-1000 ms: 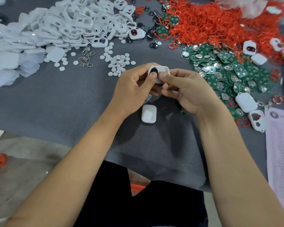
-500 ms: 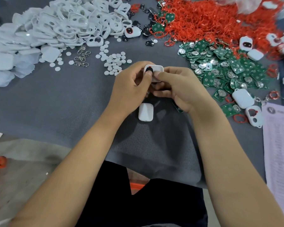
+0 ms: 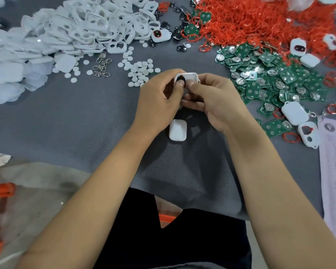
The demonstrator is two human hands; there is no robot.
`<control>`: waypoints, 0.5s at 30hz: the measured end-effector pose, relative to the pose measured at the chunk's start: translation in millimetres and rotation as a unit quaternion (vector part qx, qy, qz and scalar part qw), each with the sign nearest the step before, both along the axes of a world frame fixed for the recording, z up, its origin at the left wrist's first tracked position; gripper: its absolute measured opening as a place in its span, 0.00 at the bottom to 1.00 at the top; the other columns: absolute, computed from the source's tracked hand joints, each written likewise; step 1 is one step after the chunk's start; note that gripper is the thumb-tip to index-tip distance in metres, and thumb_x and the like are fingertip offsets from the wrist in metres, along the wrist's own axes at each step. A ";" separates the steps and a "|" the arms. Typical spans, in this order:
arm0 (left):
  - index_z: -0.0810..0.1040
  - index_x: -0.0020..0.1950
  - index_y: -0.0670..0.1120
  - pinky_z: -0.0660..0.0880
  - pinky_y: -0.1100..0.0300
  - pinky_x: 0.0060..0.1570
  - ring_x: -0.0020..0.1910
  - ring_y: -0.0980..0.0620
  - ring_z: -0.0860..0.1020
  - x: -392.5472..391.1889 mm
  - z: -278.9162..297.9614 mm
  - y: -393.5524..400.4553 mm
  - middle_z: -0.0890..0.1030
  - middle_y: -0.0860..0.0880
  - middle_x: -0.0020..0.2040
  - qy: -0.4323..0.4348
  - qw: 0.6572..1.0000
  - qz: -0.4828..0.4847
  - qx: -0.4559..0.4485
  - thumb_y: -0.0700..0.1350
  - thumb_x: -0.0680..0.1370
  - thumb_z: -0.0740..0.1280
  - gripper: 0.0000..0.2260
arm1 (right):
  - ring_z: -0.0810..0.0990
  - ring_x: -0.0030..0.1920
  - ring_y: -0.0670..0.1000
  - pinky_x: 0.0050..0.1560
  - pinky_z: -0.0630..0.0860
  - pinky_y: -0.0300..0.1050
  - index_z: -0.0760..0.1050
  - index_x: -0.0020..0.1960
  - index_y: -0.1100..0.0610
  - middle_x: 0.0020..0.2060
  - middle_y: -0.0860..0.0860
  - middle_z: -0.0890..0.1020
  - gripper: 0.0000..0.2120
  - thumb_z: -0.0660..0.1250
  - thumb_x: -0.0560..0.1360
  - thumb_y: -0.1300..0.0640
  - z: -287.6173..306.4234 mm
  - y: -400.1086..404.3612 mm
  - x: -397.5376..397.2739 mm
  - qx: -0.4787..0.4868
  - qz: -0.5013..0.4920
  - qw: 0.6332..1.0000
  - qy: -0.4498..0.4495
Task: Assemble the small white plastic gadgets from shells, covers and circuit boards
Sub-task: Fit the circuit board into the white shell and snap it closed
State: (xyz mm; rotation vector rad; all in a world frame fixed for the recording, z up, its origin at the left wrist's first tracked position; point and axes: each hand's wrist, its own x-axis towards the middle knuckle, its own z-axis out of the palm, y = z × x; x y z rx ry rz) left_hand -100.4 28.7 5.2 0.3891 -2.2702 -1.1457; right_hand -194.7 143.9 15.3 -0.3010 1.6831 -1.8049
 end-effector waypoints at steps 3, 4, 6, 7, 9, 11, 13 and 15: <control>0.83 0.62 0.41 0.79 0.51 0.57 0.54 0.51 0.83 1.5 1.7 -1.4 0.85 0.48 0.55 0.003 0.999 0.013 0.029 0.38 0.84 0.64 0.10 | 0.83 0.36 0.45 0.43 0.84 0.43 0.82 0.55 0.64 0.38 0.54 0.83 0.05 0.68 0.82 0.65 -1.6 -2.3 0.4 -0.006 0.001 0.999 0.031; 0.83 0.62 0.41 0.79 0.51 0.57 0.53 0.52 0.83 1.7 1.7 -2.0 0.85 0.48 0.54 0.004 0.999 0.017 0.044 0.38 0.84 0.65 0.10 | 0.83 0.36 0.46 0.43 0.84 0.43 0.82 0.55 0.64 0.37 0.54 0.84 0.05 0.69 0.81 0.64 -1.6 -2.5 0.9 -0.009 0.001 0.999 0.041; 0.83 0.61 0.42 0.80 0.51 0.56 0.51 0.53 0.84 1.6 1.6 -3.2 0.85 0.48 0.52 0.004 0.997 0.022 0.076 0.39 0.84 0.65 0.09 | 0.84 0.36 0.47 0.42 0.84 0.43 0.82 0.56 0.63 0.37 0.54 0.85 0.05 0.69 0.81 0.65 -0.8 -2.4 1.5 -0.019 0.001 0.998 0.059; 0.83 0.60 0.42 0.81 0.51 0.55 0.51 0.53 0.84 1.6 1.1 -3.5 0.86 0.49 0.52 0.006 0.995 0.019 0.096 0.39 0.83 0.65 0.09 | 0.84 0.37 0.48 0.42 0.84 0.43 0.82 0.56 0.62 0.37 0.54 0.85 0.05 0.70 0.80 0.65 -0.3 -2.0 1.6 -0.027 0.001 0.998 0.065; 0.84 0.59 0.42 0.82 0.50 0.55 0.50 0.53 0.84 1.1 0.1 -5.2 0.86 0.48 0.51 0.010 0.990 0.008 0.138 0.40 0.83 0.66 0.09 | 0.86 0.39 0.50 0.43 0.84 0.43 0.81 0.59 0.63 0.41 0.55 0.86 0.08 0.70 0.80 0.65 0.8 -0.9 1.1 -0.042 -0.001 0.997 0.071; 0.84 0.59 0.42 0.82 0.51 0.54 0.50 0.53 0.84 0.6 -0.7 -8.0 0.86 0.47 0.50 0.006 0.986 -0.001 0.167 0.41 0.84 0.66 0.09 | 0.86 0.40 0.51 0.42 0.83 0.42 0.78 0.62 0.64 0.42 0.54 0.86 0.11 0.71 0.80 0.65 1.2 -0.2 0.5 -0.049 -0.009 0.997 0.067; 0.84 0.59 0.42 0.83 0.52 0.54 0.50 0.51 0.85 0.5 -1.5 -10.6 0.86 0.45 0.51 -0.003 0.981 -0.011 0.192 0.41 0.84 0.66 0.09 | 0.86 0.40 0.52 0.42 0.83 0.43 0.77 0.63 0.63 0.41 0.54 0.86 0.13 0.71 0.79 0.65 1.1 0.1 0.4 -0.054 -0.008 0.997 0.060; 0.84 0.60 0.41 0.83 0.49 0.53 0.51 0.47 0.85 -0.2 -2.2 -12.5 0.86 0.43 0.52 -0.011 0.977 -0.016 0.214 0.40 0.84 0.65 0.10 | 0.86 0.40 0.52 0.42 0.83 0.44 0.77 0.62 0.63 0.42 0.55 0.86 0.12 0.71 0.80 0.65 0.9 0.3 1.0 -0.063 0.007 0.997 0.050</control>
